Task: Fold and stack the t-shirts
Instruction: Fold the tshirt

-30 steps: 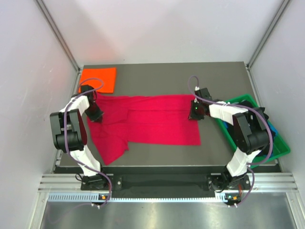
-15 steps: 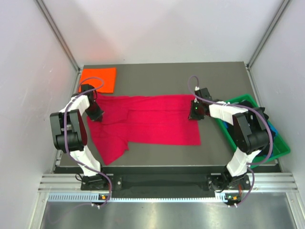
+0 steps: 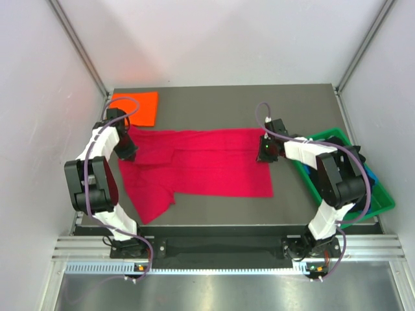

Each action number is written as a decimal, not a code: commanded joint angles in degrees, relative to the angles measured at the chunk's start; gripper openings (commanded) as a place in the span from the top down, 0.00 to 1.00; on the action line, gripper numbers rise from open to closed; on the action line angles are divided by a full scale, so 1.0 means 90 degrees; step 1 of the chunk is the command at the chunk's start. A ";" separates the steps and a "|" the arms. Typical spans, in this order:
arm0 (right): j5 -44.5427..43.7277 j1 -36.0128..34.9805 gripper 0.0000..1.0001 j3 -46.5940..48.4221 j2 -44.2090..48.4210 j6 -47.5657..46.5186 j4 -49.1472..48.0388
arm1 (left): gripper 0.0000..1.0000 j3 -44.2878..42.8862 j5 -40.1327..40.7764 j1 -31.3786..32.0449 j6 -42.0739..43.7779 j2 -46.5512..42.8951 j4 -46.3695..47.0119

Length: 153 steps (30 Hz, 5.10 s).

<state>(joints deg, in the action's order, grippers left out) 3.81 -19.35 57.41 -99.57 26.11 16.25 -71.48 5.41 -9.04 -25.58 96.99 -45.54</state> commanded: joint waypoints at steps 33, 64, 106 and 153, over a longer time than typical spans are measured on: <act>-0.0912 0.0344 0.84 0.0545 -0.0343 -0.0508 0.0489 | 0.73 -0.1412 0.0278 -0.0031 -0.0185 0.0589 0.0381; -0.0864 0.0998 0.84 0.0838 -0.0373 -0.0792 0.0684 | 0.71 -0.2037 0.0239 -0.0343 -0.0566 0.1646 0.0724; 0.0396 0.1106 0.72 0.1336 -0.1075 -0.1465 0.0450 | 1.00 -0.3053 0.0473 -0.0490 0.0109 0.3178 0.0812; 0.0710 0.0774 0.70 0.1737 -0.1270 -0.1729 0.0392 | 0.71 -0.1756 -0.1343 0.1433 0.0645 0.0855 0.0616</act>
<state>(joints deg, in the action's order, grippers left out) 13.32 -11.49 71.00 -109.60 11.94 20.21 -90.59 -4.56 1.96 -22.26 107.70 -40.38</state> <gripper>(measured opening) 0.305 0.294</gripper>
